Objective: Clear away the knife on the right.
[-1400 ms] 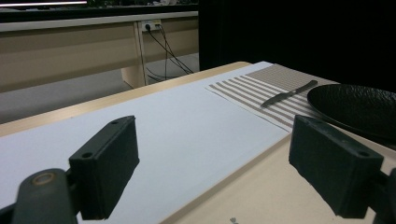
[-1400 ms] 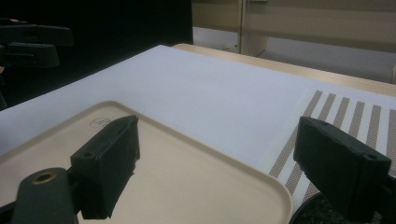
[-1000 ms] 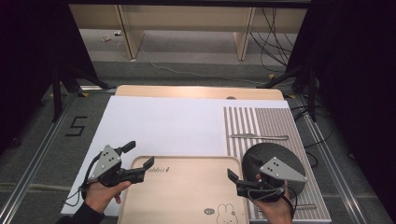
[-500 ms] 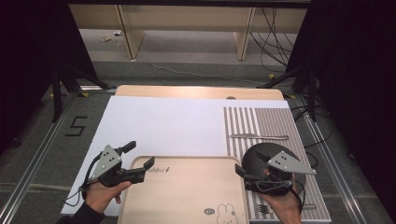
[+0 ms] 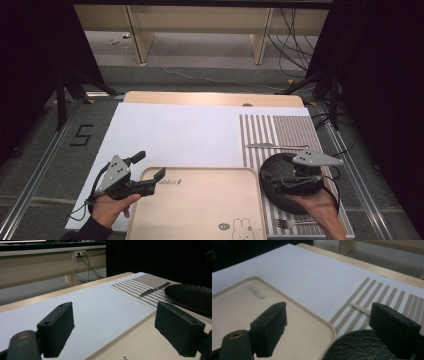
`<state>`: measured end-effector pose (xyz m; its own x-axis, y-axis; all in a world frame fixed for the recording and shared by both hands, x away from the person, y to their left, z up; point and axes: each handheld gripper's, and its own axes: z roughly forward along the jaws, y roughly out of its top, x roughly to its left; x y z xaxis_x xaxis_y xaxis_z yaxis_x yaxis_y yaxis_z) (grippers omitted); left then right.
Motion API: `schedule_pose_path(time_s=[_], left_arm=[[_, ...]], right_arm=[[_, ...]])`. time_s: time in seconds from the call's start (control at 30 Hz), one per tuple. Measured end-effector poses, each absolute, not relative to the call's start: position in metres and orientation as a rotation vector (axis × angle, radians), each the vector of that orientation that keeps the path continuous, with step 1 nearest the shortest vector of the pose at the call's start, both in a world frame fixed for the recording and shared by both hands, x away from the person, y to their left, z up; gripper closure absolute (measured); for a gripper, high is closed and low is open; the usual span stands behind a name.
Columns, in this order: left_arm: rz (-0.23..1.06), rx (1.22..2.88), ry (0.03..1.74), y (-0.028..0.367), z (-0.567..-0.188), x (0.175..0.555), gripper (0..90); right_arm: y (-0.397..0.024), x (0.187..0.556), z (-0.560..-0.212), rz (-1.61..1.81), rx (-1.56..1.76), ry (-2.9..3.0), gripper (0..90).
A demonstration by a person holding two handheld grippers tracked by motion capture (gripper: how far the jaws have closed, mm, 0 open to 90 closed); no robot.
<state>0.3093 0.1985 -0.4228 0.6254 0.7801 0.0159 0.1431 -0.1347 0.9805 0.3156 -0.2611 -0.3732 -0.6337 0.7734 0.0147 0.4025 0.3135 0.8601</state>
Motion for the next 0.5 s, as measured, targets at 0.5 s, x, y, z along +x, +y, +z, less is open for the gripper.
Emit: schedule_pose_path(time_s=[0.5], left_arm=[[0.641,1.635,0.776,0.197,-0.423,0.309,15.7]], right_arm=[[-0.276,0.367,-0.361,0.980,1.042,2.353,17.4]])
